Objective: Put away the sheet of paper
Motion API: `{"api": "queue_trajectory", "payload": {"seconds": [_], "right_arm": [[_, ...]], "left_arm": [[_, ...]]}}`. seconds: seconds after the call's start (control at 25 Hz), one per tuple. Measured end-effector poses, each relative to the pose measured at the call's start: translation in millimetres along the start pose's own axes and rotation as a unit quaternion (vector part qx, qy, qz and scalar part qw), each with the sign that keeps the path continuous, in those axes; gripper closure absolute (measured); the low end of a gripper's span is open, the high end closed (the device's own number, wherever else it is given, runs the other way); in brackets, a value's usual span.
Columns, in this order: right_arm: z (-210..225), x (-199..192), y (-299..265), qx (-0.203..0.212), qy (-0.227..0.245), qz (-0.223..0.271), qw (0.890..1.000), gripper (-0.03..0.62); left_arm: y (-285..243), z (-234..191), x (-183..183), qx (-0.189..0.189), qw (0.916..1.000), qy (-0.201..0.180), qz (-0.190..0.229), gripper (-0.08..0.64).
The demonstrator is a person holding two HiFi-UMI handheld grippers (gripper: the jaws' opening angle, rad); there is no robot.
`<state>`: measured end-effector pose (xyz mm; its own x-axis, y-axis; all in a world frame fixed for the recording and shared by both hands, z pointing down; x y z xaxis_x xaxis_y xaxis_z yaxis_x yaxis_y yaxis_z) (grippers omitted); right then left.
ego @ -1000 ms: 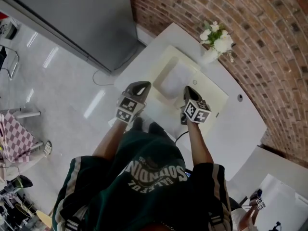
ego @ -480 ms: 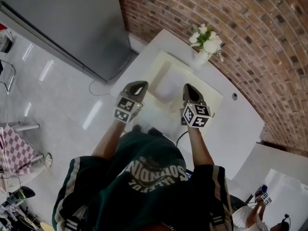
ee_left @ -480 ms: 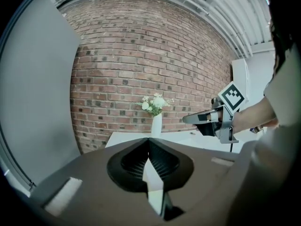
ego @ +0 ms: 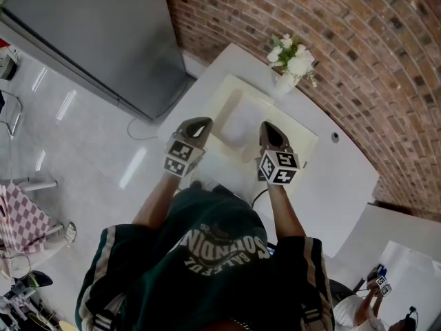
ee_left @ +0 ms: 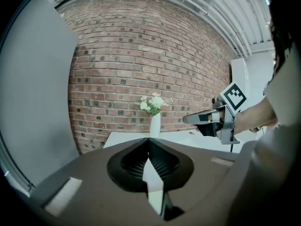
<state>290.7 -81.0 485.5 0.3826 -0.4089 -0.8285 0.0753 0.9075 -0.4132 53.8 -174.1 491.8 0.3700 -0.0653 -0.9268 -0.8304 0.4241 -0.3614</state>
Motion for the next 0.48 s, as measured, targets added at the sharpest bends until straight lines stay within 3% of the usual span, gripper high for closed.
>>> {"api": "queue_trajectory", "payload": {"seconds": [0.48], "right_arm": [[0.9,-5.8,-3.9,0.003,-0.006,-0.003,1.000,0.592]], "left_arm": [[-3.3,0.9,-5.1,0.002,1.0000,0.006,-0.006,0.549]]}}
Point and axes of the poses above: the fingertips, and each gripper's own axes: y backward along the fingers, z to its right, x out of its top, the point moved 9 cm from there along y, backward along the fingers, and after that the axes turned 12 degrees about -y, right-handed, at the moved point
